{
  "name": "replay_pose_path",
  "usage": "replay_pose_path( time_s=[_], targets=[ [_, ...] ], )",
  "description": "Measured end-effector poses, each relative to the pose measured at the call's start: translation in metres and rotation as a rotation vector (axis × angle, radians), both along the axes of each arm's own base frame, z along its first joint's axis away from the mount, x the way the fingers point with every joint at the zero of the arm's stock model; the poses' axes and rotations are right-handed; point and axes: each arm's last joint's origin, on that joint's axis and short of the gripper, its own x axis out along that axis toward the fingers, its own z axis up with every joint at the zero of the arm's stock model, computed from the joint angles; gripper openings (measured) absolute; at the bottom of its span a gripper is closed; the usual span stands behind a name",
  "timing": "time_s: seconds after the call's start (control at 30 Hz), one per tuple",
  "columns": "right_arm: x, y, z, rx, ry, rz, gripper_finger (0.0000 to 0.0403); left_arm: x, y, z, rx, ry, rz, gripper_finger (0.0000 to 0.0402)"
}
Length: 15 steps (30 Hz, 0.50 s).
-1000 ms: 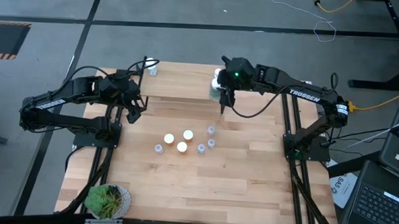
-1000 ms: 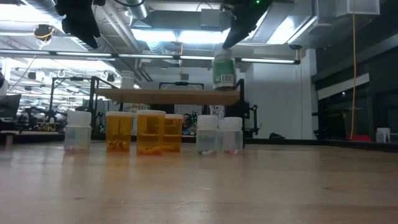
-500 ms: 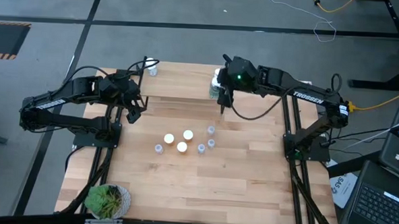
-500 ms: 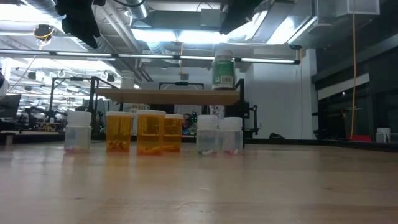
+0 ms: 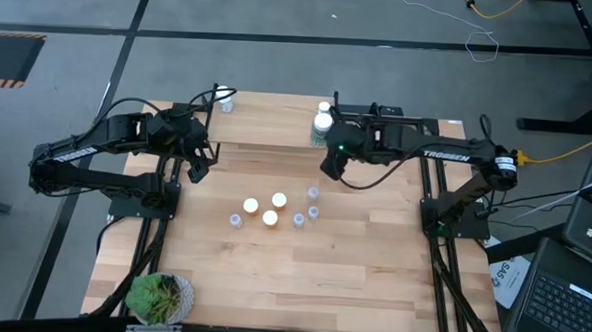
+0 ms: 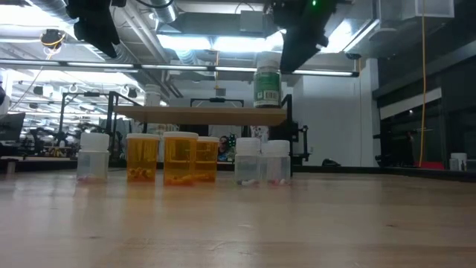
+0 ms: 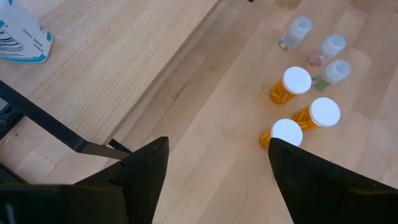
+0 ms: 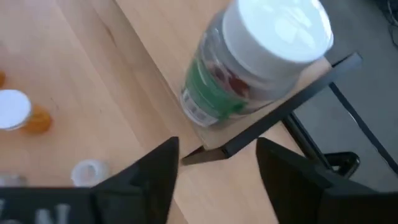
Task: Pick and place medicine bottles onto shelf by color
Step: Put the green pill bottle on the shelf
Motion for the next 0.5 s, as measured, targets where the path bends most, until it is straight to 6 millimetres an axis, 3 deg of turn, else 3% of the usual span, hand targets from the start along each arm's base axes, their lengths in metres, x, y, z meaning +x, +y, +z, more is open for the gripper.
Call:
replay_pose_path(
  time_s=[0.27,0.5],
  targets=[
    [0.003,-0.011,-0.008,-0.038,-0.029,-0.028,0.0106,0.000,0.000,0.000,0.000,0.000,0.000,0.0271],
    [0.011,-0.020,-0.004,-0.066,-0.102,0.008,0.0063,0.000,0.000,0.000,0.000,0.000,0.000,0.0271]
  ],
)
